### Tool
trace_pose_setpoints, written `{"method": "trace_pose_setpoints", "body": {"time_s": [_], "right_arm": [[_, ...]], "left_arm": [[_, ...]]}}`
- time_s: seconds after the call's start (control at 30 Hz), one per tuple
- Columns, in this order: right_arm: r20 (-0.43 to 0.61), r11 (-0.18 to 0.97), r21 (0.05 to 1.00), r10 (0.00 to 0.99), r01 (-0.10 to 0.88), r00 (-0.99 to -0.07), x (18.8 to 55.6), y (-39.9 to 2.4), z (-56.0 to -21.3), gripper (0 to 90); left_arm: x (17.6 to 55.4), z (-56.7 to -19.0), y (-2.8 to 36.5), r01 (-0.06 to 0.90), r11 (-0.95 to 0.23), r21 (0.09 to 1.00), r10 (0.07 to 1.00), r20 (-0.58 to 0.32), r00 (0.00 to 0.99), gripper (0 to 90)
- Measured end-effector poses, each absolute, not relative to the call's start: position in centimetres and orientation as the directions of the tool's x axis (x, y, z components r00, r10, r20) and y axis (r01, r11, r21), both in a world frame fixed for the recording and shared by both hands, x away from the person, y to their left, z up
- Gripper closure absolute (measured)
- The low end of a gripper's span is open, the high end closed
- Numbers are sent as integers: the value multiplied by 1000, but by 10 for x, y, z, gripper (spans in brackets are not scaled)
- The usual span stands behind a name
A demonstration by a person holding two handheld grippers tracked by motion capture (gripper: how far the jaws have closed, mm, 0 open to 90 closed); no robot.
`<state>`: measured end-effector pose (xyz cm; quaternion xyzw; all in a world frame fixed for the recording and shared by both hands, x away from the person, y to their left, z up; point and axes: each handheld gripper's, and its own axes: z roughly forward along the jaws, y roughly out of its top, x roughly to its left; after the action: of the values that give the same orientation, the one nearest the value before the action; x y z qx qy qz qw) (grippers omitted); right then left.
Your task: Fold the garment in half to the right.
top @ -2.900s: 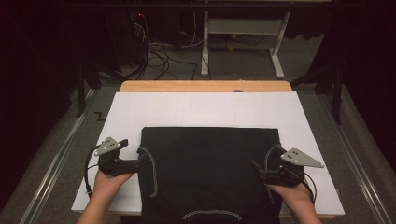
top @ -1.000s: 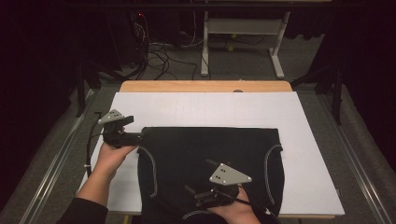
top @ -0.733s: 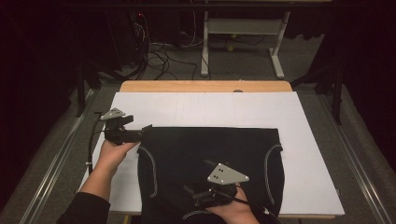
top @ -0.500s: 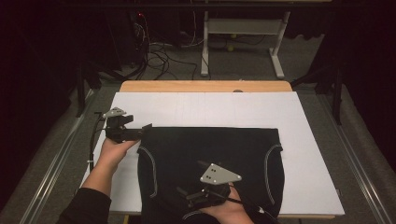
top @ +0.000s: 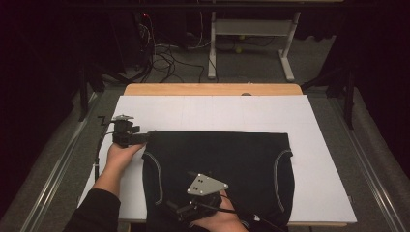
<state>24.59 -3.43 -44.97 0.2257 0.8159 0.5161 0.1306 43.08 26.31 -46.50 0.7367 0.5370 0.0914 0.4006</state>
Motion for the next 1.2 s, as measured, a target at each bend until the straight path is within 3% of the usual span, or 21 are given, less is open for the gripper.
{"method": "trace_pose_setpoints", "body": {"time_s": [0.1, 0.17, 0.2, 0.4, 0.5, 0.53, 0.67, 0.87, 1.2], "right_arm": [[16, 377, 896, 503, 236, -864, 246, -31, -451, 3], [16, 384, 892, 503, 239, -864, 246, -30, -452, 3], [15, 392, 888, 499, 241, -867, 245, -29, -453, 3], [19, 437, 863, 472, 253, -881, 240, -18, -458, 4], [23, 462, 849, 453, 257, -891, 237, -8, -459, 9], [23, 471, 844, 447, 257, -894, 236, -4, -459, 14], [26, 501, 826, 423, 258, -906, 231, 11, -461, 40], [19, 578, 771, 397, 266, -918, 225, 34, -467, 97], [-38, 678, 688, 392, 260, -919, 221, 62, -484, 37]], "left_arm": [[434, -475, 257, 739, -113, 665, 872, -290, 395, 224], [432, -480, 252, 728, -107, 677, 876, -282, 391, 231], [431, -481, 251, 721, -106, 685, 878, -275, 391, 302], [427, -481, 240, 710, -151, 688, 876, -239, 418, 476], [422, -483, 238, 699, -178, 693, 858, -238, 454, 672], [422, -483, 238, 701, -175, 692, 854, -247, 457, 696], [419, -485, 242, 713, -138, 688, 844, -295, 448, 711], [416, -485, 242, 708, -136, 693, 844, -293, 450, 708], [415, -486, 244, 711, -126, 692, 838, -309, 449, 707]]}}
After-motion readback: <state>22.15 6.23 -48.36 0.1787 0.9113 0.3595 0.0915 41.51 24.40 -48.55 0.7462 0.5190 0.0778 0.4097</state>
